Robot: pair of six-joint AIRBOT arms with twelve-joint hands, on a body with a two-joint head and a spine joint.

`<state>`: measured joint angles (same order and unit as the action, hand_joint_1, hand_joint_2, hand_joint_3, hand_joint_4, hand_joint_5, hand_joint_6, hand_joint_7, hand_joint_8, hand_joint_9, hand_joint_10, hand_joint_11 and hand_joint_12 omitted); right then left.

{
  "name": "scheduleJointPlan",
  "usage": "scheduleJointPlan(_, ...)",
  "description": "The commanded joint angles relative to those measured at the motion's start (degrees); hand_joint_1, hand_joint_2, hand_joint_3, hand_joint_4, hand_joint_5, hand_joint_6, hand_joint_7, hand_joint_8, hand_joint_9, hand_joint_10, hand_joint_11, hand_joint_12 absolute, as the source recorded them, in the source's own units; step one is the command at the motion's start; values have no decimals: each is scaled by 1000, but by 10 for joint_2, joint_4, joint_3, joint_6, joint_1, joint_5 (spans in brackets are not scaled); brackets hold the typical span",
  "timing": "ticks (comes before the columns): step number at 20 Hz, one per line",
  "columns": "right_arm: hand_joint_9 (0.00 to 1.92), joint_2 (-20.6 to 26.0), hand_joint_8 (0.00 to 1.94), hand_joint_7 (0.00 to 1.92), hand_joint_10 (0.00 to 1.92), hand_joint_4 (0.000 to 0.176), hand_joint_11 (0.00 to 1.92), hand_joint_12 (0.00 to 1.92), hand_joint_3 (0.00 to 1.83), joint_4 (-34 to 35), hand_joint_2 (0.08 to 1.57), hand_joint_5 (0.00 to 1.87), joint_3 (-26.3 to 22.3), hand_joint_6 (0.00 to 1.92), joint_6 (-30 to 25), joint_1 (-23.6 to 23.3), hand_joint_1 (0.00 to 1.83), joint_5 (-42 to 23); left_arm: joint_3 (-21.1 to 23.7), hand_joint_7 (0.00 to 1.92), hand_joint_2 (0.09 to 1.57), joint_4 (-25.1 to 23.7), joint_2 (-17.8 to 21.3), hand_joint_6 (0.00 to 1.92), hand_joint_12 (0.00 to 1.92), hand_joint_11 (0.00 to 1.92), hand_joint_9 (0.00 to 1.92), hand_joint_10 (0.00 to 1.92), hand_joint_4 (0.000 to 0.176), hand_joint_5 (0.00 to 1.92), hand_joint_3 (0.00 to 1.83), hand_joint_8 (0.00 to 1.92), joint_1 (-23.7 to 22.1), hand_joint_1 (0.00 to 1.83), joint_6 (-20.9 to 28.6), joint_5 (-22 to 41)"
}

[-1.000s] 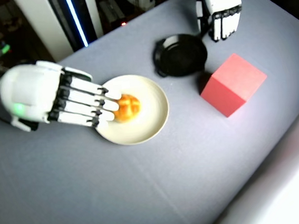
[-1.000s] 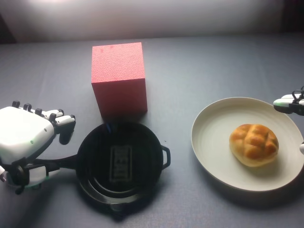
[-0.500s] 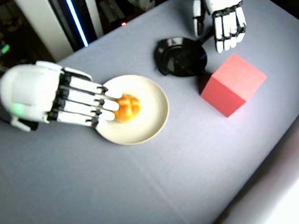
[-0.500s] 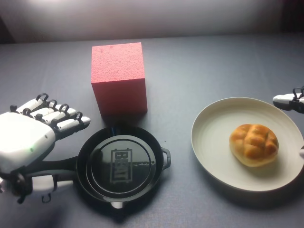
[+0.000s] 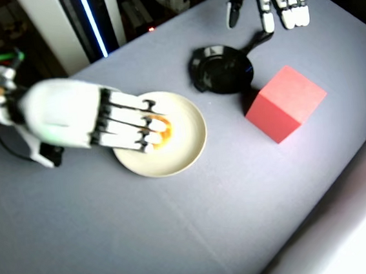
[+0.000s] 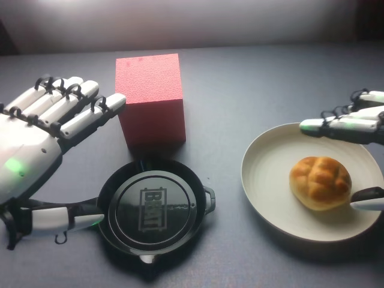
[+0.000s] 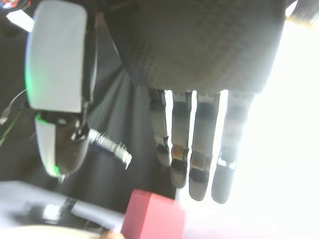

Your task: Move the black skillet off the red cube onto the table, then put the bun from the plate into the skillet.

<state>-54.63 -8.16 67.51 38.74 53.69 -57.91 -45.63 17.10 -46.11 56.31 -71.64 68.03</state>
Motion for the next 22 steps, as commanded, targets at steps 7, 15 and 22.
scheduleJointPlan(7, 581, -43, 31, 694, 7, 18, 4, 1062, 3, -76, 980, 497, 48, 13, -4, -88, 1132, 109, 2, 0, 919, -17, 8, 1, 232, 0, 0, 0, 176, 6, 6, 0, 2, 731, 25, 101)
scheduleJointPlan(15, 814, -59, 1028, 994, 1246, 0, 472, 1348, 0, -84, 1136, 888, 64, 1082, -4, -100, 1363, 137, 2, 14, 988, -19, 7, 2, 258, 0, 12, 2, 176, 25, 5, 3, 7, 697, 42, 109)
scheduleJointPlan(22, 927, -61, 865, 1020, 1175, 0, 747, 1160, 0, -82, 1113, 885, 48, 1078, -21, -122, 1372, 39, 3, 69, 1039, -11, 8, 2, 431, 0, 79, 3, 147, 43, 3, 2, 20, 521, 49, 128)
